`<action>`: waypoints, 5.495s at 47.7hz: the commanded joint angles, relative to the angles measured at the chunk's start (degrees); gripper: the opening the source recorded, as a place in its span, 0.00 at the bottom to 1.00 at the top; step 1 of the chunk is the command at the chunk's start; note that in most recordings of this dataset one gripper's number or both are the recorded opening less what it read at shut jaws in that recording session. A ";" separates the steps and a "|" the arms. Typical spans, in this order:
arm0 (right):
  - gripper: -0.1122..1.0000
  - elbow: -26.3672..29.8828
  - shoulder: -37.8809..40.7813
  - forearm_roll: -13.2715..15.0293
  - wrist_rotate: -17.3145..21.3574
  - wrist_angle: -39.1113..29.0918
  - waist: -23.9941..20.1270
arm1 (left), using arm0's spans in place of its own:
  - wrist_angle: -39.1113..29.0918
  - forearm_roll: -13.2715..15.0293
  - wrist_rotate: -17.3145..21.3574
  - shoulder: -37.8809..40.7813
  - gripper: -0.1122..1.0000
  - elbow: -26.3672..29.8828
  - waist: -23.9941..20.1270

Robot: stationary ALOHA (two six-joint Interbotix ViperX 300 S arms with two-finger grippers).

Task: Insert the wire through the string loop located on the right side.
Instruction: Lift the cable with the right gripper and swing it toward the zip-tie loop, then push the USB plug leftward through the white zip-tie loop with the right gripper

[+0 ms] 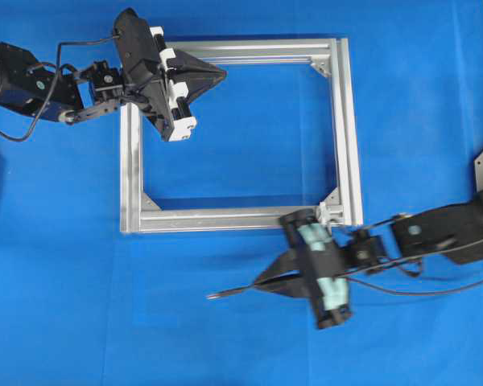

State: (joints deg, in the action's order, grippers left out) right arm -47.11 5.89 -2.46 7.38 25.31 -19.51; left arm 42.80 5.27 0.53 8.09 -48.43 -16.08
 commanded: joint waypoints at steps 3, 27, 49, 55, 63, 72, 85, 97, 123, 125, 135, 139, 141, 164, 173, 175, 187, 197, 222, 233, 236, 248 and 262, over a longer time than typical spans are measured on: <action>0.06 -5.80 -7.12 -0.26 0.18 0.09 -2.46 | 0.26 -0.18 0.00 -1.85 0.10 0.44 -0.18; 0.06 -27.77 -27.33 -4.57 0.18 -1.76 -3.69 | 0.26 -0.18 -0.09 -1.93 0.10 0.62 -0.18; 0.06 -33.13 -33.31 -4.57 -0.26 -1.76 -3.34 | 0.26 -0.18 -0.09 -1.85 0.10 0.79 -0.18; 0.06 -33.13 -33.22 -4.57 -0.53 -1.76 -2.37 | 0.26 -0.18 -0.18 -1.85 0.10 0.88 -0.18; 0.06 -33.31 -33.31 -4.57 -0.70 -1.67 1.49 | 0.26 -0.18 -0.18 -1.85 0.10 0.88 -0.26; 0.06 -33.57 -33.57 -4.39 -1.05 -1.58 6.33 | 0.26 -0.18 -0.26 -1.93 0.10 0.79 0.00; 0.06 -33.57 -33.57 -3.69 -1.23 -1.05 8.53 | 0.26 -0.18 -0.26 -1.93 0.10 0.79 0.00; 0.06 -33.49 -33.57 -3.69 -1.23 -1.05 8.53 | 0.26 -0.18 -0.26 -1.85 0.10 0.88 0.00; 0.06 -33.40 -33.57 -3.69 -1.23 -0.97 8.53 | 0.26 -0.18 -0.18 -1.85 0.10 0.88 0.00; 0.06 -33.40 -33.57 -3.69 -1.23 -0.97 8.53 | 0.26 -0.26 -0.18 -1.93 0.10 0.88 0.00; 0.06 -33.40 -33.57 -3.69 -1.23 -0.88 8.44 | 0.26 -0.18 -0.18 -1.85 0.10 0.88 -0.09; 0.06 -33.40 -33.57 -3.69 -1.23 -0.88 8.53 | 0.26 -0.18 -0.18 -1.93 0.10 0.88 0.00; 0.06 -33.40 -33.57 -3.69 -1.23 -0.88 8.53 | 0.26 -0.18 -0.18 -1.85 0.10 0.88 0.00; 0.06 -33.40 -33.57 -3.69 -1.23 -0.88 8.44 | 0.26 -0.18 -0.18 -1.93 0.10 0.88 0.00; 0.06 -33.40 -33.57 -3.69 -1.23 -0.88 8.44 | 0.26 -0.18 -0.18 -1.85 0.10 0.88 0.00; 0.06 -33.40 -33.57 -3.69 -1.23 -0.88 8.53 | 0.26 -0.18 -0.18 -1.85 0.10 0.88 0.00; 0.06 -33.40 -33.57 -3.69 -1.23 -0.88 8.53 | 0.26 -0.18 -0.18 -1.85 0.10 0.88 0.00; 0.06 -33.31 -33.40 -3.69 -1.14 -0.88 8.44 | 0.26 -0.18 -0.18 -1.93 0.10 0.88 0.00; 0.06 -27.86 -22.59 -3.87 -0.97 7.38 8.53 | 0.26 -0.26 -0.18 -1.85 0.10 0.88 0.00; 0.06 -24.70 -17.93 -3.96 -0.97 9.23 8.70 | 0.26 -0.26 -0.18 -1.93 0.10 0.88 0.09; 0.06 -23.91 -16.96 -4.04 -0.97 9.23 8.79 | 0.26 -0.26 -0.09 -1.85 0.10 0.88 0.09; 0.06 -22.94 -15.64 -4.04 -0.97 9.23 8.79 | 0.26 -0.26 -0.09 -1.85 0.10 0.97 0.09; 0.06 -22.94 -15.64 -4.04 -0.97 9.23 8.70 | -0.09 -0.26 -1.14 -1.85 0.10 0.70 1.67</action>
State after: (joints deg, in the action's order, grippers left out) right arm -70.93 -9.40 -6.42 6.50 33.93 -10.90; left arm 42.71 5.19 -0.44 8.09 -48.43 -15.64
